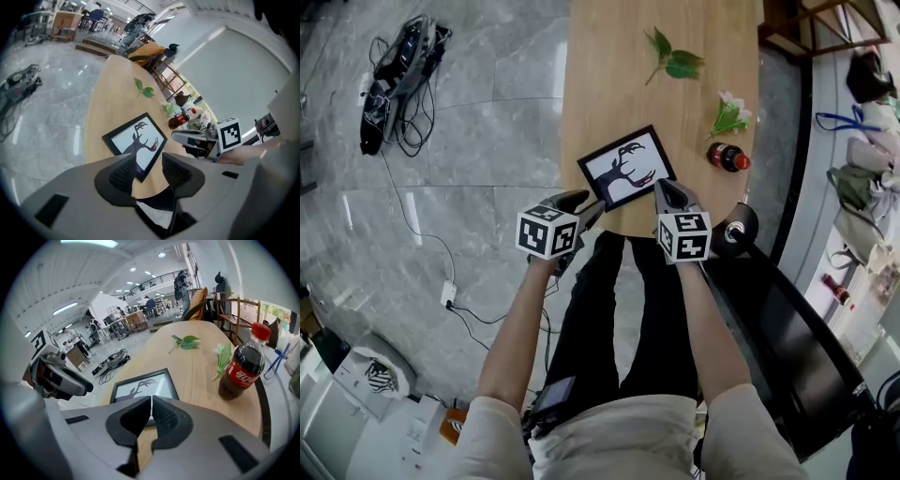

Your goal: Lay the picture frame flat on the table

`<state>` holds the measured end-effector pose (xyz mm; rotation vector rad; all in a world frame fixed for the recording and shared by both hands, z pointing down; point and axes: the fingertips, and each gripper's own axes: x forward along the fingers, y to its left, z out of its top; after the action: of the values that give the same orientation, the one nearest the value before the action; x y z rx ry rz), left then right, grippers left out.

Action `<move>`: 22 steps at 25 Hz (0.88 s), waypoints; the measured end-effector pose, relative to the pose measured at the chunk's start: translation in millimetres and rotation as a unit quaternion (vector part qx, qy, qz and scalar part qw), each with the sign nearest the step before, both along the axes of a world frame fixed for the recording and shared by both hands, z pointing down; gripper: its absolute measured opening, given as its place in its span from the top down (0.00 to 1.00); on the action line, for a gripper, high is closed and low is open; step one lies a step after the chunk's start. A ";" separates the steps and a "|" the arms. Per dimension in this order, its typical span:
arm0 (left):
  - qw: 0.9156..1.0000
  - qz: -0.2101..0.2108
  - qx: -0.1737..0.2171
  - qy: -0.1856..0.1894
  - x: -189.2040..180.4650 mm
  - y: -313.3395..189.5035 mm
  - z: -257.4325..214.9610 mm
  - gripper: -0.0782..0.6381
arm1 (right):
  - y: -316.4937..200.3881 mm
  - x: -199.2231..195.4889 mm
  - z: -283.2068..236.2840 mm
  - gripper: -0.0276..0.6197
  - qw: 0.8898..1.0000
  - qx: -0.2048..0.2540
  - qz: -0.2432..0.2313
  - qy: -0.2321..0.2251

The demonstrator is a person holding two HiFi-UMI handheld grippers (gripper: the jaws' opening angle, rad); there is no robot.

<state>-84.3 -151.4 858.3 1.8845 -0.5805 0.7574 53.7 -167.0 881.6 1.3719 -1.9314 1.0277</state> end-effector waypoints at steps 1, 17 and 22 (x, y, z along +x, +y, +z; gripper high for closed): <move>1.000 0.010 0.013 -0.007 0.0 1.8 -7.4 0.65 | 2.5 2.2 -6.1 0.90 1.000 0.000 0.001 0.000; 0.990 0.027 0.137 -0.036 12.7 54.7 -201.6 0.65 | 61.0 19.2 -188.0 0.90 0.998 0.028 -0.016 -0.045; 0.985 0.003 0.172 -0.031 26.5 78.2 -259.0 0.65 | 79.9 25.2 -246.0 0.90 0.997 0.047 -0.017 -0.063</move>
<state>-57.8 -73.1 599.3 2.1848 -0.7865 0.7580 78.8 -87.1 635.6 1.3475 -2.1124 1.0427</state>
